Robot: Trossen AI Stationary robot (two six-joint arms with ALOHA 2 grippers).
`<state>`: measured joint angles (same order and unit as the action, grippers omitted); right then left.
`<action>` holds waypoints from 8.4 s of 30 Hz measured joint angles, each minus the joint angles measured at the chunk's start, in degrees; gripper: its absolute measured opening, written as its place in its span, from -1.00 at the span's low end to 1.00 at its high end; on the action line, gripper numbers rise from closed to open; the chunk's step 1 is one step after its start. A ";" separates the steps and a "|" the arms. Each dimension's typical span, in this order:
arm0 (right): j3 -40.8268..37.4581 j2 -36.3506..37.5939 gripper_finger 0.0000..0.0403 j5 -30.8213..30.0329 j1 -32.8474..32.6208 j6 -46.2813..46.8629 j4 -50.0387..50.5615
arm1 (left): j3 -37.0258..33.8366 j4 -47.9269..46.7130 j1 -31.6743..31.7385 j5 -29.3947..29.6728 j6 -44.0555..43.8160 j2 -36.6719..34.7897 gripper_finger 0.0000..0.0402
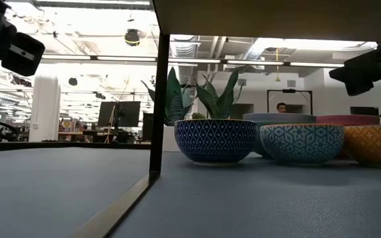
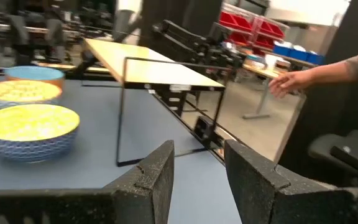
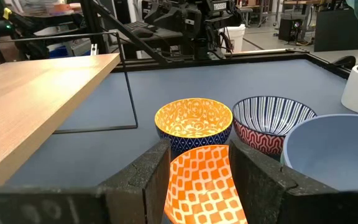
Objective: Place and stack bowls onto a shelf
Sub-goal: Put the light blue patterned bowl on the shelf
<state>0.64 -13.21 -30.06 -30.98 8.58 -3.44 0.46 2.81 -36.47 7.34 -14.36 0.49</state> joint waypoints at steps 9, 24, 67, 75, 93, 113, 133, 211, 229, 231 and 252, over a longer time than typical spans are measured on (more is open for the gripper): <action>0.00 0.00 -0.06 0.00 0.02 0.02 0.02 | -0.01 0.50 0.01 3.48 -5.69 0.00 -0.36; 0.02 0.00 -0.06 -3.07 2.66 -16.42 -0.01 | -0.01 11.93 0.02 36.82 -28.43 0.00 -0.36; 27.15 -0.85 -0.06 -3.03 6.27 20.26 -6.13 | 5.47 33.88 12.66 49.24 -24.79 1.53 -0.20; 57.50 -15.54 -0.06 -4.66 6.40 45.34 56.44 | 19.80 23.76 12.70 47.17 -18.18 12.15 0.12; 63.65 -45.51 0.29 19.96 8.06 79.69 88.45 | 34.59 9.13 12.74 48.74 -14.83 22.38 0.24; 43.00 -43.60 0.32 25.95 17.19 71.28 77.08 | 34.59 5.64 12.74 48.38 -18.40 22.36 0.24; 39.58 -52.93 0.32 27.16 21.52 63.40 72.02 | 34.59 3.32 12.74 49.26 -19.45 22.36 0.24; 90.63 -66.63 -0.81 26.95 21.61 39.50 85.54 | 34.57 0.51 12.73 51.46 -20.88 22.36 0.24; 108.64 -88.68 -0.81 26.93 9.16 43.66 76.54 | 34.55 -2.21 12.72 41.49 -23.73 22.34 0.24; 112.07 -91.74 -0.81 26.98 7.50 43.89 76.19 | 34.55 -3.33 12.74 40.15 -24.69 22.35 0.24; 127.23 -106.22 -0.81 30.52 2.10 45.59 88.05 | 34.55 -7.77 12.74 36.43 -27.07 22.35 0.24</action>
<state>127.87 -119.44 0.45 -28.88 54.17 84.61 35.00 -4.96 -23.73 43.77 -41.43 22.84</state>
